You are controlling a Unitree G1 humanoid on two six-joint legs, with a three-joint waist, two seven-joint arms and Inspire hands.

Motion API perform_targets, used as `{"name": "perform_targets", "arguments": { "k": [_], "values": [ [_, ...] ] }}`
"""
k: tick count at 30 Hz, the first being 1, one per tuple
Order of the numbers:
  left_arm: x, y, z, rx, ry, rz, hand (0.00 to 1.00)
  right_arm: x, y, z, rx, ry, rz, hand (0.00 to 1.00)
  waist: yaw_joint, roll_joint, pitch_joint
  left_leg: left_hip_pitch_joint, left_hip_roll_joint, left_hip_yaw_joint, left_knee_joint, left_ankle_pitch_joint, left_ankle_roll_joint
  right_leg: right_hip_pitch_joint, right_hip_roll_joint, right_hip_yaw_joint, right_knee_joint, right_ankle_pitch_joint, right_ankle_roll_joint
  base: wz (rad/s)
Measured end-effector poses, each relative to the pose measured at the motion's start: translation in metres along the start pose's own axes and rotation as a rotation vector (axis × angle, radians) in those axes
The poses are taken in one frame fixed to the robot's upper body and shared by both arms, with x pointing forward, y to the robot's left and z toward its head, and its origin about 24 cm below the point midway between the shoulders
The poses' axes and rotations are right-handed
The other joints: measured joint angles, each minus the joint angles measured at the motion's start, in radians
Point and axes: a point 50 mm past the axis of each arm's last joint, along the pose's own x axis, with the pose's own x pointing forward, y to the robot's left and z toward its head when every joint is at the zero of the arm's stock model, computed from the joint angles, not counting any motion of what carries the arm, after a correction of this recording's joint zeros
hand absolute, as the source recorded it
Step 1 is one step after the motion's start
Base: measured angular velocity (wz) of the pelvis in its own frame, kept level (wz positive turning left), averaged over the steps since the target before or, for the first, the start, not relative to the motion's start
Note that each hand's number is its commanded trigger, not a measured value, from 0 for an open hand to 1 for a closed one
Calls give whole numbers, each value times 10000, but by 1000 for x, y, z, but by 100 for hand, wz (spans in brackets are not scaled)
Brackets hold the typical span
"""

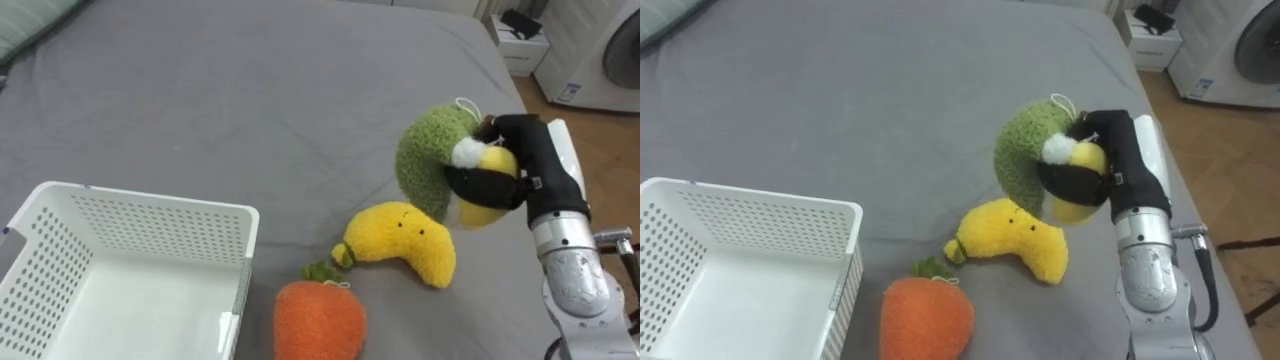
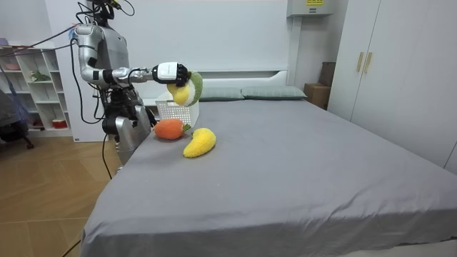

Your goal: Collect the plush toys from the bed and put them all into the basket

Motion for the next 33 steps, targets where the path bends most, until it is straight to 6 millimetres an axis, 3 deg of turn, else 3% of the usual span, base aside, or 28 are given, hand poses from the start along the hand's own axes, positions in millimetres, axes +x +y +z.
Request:
{"name": "perform_targets", "arguments": {
  "k": [6, 11, 17, 26, 33],
  "values": [
    [1, 0, 7, -68, -176, 5, 0, 8, 7, 25, 42, -970, 648, 100, 258, 12, 13, -146, -19, -199, 26, 13, 10, 3, -38, -342, -18, 1, 0, 11],
    [2, -2, 12, -62, -238, -12, 0, 17, 22, 45, 194, -1769, 1493, 100, 733, -14, 38, -189, -22, -236, 20, 14, 10, 1, -31, -376, -24, 1, 0, 1],
    [2, -3, 13, 104, -155, 55, 0, 19, 42, 62, -50, -2351, 2334, 100, 1039, -131, 100, -263, -40, -366, 13, 14, 11, 18, -17, -585, -31, 1, 0, 7],
    [2, -7, 19, 743, -417, -23, 0, 18, 63, 79, -150, -2850, 3450, 100, 1554, -224, 55, -401, -111, -664, 73, 50, 32, 8, -57, -917, -47, 1, 0, 8],
    [2, -7, 21, 1244, -369, 7, 0, 13, 85, 88, -434, -2937, 4712, 100, 1696, -275, 37, -460, -194, -960, 69, 156, 58, 24, -186, -1246, -61, -1, 3, 14]
  ]
}}
